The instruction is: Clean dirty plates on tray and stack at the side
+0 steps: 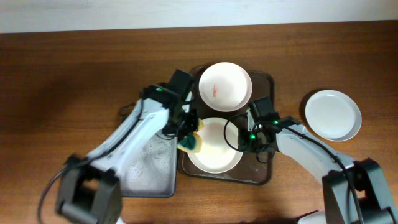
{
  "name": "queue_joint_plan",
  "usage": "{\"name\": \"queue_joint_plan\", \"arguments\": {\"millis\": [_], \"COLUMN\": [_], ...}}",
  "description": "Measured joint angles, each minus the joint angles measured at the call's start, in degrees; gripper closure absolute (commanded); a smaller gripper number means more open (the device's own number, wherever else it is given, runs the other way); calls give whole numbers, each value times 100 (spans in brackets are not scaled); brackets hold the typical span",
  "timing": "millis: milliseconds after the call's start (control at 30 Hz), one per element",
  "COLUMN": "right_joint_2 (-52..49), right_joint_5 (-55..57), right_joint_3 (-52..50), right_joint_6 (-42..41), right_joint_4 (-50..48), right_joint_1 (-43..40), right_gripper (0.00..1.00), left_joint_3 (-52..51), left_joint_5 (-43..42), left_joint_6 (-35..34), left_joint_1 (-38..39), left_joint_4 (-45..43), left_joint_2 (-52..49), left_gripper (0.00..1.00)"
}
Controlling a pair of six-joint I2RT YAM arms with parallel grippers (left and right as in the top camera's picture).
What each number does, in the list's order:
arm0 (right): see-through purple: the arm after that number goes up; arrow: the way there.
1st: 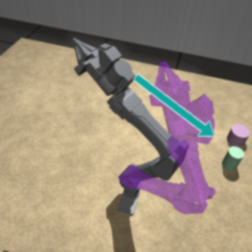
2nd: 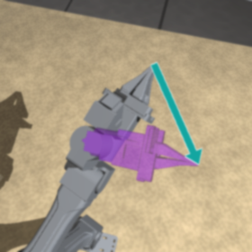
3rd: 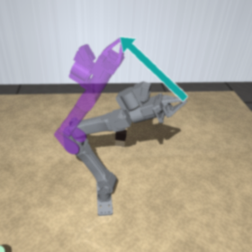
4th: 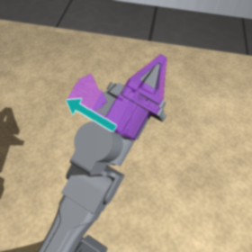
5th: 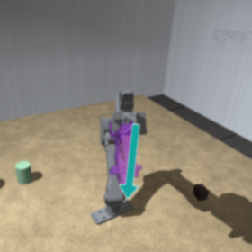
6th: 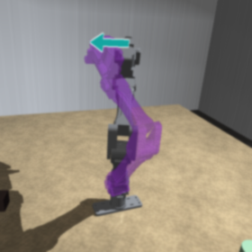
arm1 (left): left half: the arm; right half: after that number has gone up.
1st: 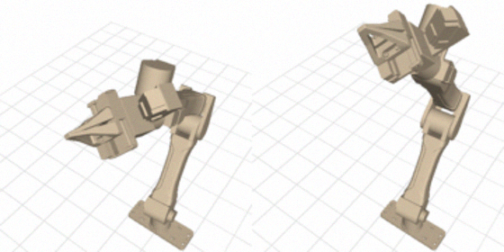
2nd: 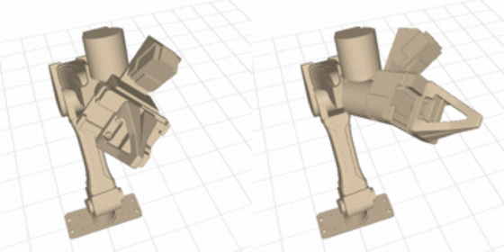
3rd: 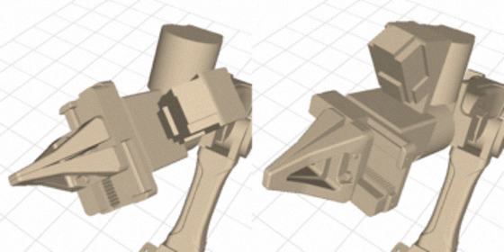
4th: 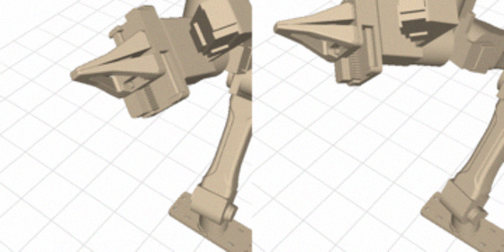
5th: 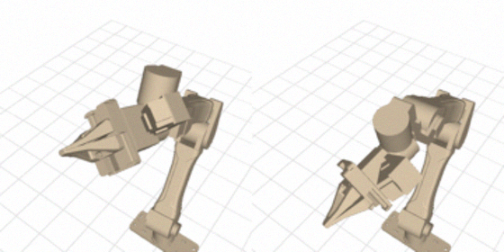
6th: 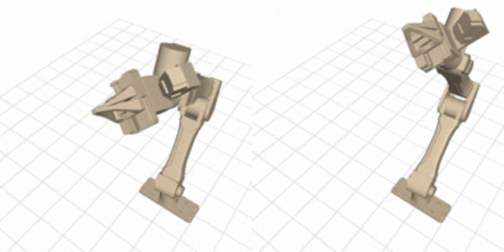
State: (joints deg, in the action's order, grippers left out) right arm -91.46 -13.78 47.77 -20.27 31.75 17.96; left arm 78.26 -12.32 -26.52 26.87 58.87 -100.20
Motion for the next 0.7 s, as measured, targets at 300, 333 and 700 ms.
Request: {"name": "queue_joint_plan", "arguments": {"millis": [300,333,700], "right_joint_2": [577,647,1834], "right_joint_5": [433,538,2376], "right_joint_3": [197,291,925], "right_joint_6": [557,570,876], "right_joint_4": [999,1165,1858], "right_joint_1": [-2,-4,660], "right_gripper": [96,96,96], "left_joint_3": [-1464,-1709,-2017], "left_joint_5": [1438,1397,811], "left_joint_6": [146,146,317], "left_joint_1": [-1008,-1078,-1368], "left_joint_4": [-664,-745,-643], "left_joint_2": [643,610,1823], "left_gripper": [94,84,14]}}
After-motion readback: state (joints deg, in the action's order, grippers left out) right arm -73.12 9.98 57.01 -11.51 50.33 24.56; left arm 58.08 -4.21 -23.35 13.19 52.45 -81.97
